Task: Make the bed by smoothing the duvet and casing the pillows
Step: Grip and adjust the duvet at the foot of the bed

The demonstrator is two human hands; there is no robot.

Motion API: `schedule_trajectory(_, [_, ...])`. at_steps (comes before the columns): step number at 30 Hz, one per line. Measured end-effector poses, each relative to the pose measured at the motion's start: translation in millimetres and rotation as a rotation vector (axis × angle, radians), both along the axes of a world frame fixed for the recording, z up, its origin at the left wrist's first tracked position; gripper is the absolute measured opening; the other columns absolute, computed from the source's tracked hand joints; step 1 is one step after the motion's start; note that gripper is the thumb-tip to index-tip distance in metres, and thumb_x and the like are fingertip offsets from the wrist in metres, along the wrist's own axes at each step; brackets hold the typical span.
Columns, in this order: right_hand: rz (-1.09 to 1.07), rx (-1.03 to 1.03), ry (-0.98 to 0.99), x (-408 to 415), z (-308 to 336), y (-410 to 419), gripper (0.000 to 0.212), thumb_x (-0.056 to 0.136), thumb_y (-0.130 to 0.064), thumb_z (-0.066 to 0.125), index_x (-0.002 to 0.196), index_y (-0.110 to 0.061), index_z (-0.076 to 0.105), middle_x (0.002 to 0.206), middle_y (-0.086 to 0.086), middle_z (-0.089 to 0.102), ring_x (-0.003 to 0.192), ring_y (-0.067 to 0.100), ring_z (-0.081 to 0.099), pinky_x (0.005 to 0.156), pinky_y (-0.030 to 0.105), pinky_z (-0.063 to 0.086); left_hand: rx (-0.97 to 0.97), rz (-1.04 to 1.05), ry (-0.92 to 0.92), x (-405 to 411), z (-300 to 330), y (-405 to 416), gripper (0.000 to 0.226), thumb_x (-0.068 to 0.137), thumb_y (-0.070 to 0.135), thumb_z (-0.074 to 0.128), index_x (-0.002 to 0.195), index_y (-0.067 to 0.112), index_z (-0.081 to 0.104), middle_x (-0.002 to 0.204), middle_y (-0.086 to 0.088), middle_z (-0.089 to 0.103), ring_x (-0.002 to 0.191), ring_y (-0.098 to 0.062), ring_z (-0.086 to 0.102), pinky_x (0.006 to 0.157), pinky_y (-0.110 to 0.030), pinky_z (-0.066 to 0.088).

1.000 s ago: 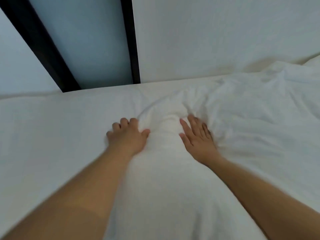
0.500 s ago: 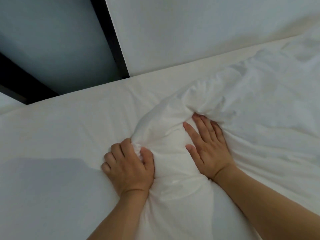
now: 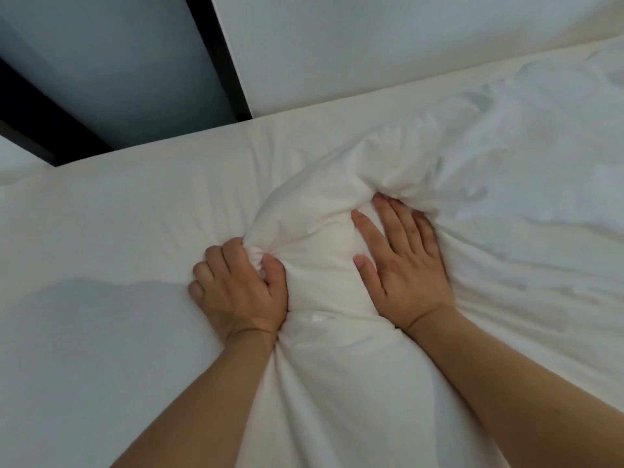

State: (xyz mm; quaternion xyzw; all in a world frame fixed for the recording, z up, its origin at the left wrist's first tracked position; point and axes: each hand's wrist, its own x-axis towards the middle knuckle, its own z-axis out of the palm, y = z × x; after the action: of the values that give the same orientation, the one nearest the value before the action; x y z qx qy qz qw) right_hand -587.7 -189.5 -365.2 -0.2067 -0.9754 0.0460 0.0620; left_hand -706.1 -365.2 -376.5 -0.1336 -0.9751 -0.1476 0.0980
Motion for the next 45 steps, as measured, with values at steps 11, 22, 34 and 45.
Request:
schedule_trajectory(11, [0.027, -0.027, 0.014, 1, 1, 2, 0.058, 0.096, -0.045, 0.029, 0.151, -0.024, 0.031, 0.159, 0.009, 0.019, 0.148, 0.025, 0.015, 0.118, 0.046, 0.012, -0.006, 0.022, 0.008, 1, -5, 1, 0.046, 0.082, 0.045, 0.038, 0.107, 0.009, 0.052, 0.098, -0.017, 0.054, 0.088, -0.034, 0.048, 0.075, -0.044, 0.034])
schedule_trajectory(22, [0.018, -0.066, -0.057, -4, 4, 1, 0.061, 0.095, -0.050, 0.024, 0.151, -0.025, 0.029, 0.160, 0.009, 0.017, 0.148, 0.024, 0.012, 0.119, 0.045, 0.008, 0.013, 0.030, 0.014, 0, -6, 3, 0.041, 0.082, 0.042, 0.039, 0.105, 0.011, 0.052, 0.097, -0.014, 0.055, 0.087, -0.034, 0.049, 0.074, -0.043, 0.034])
schedule_trajectory(34, [-0.295, -0.229, -0.480, 5, 105, -75, 0.061, 0.086, -0.065, 0.045, 0.124, -0.017, 0.045, 0.131, 0.009, 0.051, 0.123, 0.031, 0.046, 0.096, 0.043, 0.035, 0.044, -0.250, -0.311, -21, 59, -24, 0.025, 0.098, 0.037, 0.033, 0.096, 0.015, 0.045, 0.099, -0.015, 0.066, 0.091, -0.036, 0.062, 0.078, -0.041, 0.048])
schedule_trajectory(45, [-0.309, -0.138, 0.198, -111, 58, -31, 0.017, 0.091, -0.027, 0.040, 0.083, -0.015, 0.050, 0.089, 0.013, 0.061, 0.086, 0.035, 0.059, 0.072, 0.041, 0.042, 0.159, -0.365, -0.097, -140, 88, 24, 0.023, 0.100, 0.030, 0.036, 0.119, 0.017, 0.041, 0.105, -0.014, 0.065, 0.091, -0.037, 0.060, 0.068, -0.038, 0.041])
